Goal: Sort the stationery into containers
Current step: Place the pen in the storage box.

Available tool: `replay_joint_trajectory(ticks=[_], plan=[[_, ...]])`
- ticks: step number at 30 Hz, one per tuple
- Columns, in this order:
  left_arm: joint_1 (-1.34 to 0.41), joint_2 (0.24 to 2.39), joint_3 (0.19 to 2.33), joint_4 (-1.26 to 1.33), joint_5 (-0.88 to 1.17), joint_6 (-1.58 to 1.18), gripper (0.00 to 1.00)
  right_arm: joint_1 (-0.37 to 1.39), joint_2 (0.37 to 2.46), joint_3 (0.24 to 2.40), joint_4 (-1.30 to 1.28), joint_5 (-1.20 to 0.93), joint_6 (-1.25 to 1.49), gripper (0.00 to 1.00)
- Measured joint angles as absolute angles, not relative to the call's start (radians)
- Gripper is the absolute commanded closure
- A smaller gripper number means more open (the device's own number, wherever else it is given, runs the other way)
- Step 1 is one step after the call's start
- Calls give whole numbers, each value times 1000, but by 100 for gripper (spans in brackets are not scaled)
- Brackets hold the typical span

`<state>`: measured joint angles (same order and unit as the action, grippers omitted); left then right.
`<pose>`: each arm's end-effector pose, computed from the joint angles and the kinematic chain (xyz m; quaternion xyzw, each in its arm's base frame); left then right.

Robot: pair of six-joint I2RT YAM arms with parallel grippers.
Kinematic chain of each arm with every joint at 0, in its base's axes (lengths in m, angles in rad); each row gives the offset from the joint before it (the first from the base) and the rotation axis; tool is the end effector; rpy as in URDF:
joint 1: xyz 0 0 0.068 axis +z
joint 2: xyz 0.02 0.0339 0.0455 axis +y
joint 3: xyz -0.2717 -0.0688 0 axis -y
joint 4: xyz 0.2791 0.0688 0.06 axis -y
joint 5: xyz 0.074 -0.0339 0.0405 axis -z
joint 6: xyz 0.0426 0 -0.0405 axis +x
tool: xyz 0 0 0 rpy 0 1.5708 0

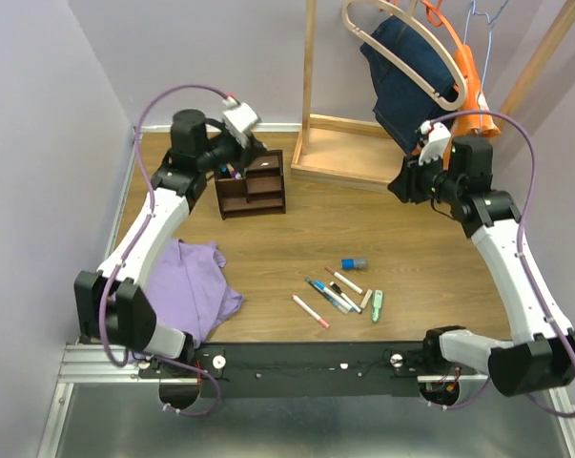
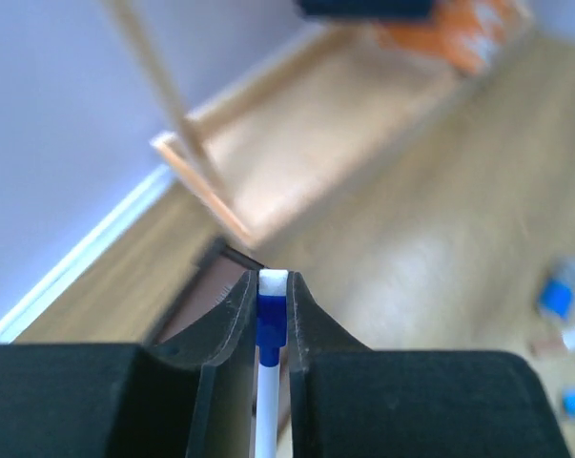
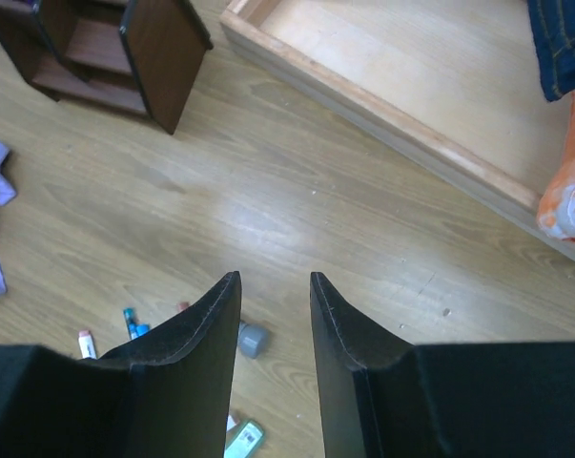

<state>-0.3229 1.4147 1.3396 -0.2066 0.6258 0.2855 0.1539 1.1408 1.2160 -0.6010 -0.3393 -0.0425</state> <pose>0.3381 -0.1394 0.3906 0.4043 0.6702 -0.2567 0.5670 0.2738 0.0568 0.3840 -0.1676 0.8418 0.1735 0.4830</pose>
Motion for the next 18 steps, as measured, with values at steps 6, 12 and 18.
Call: replay_joint_trajectory(ticks=[6,12,18], plan=[[-84,1610,1348,301,654,-113,100,97,1286,1325,-581,-342,-50,58],[29,1798,1350,586,666,-327,100,70,1439,1482,-603,-302,-108,58],[43,1845,1332,738,693,-418,100,70,1523,1581,-643,-267,-162,58]])
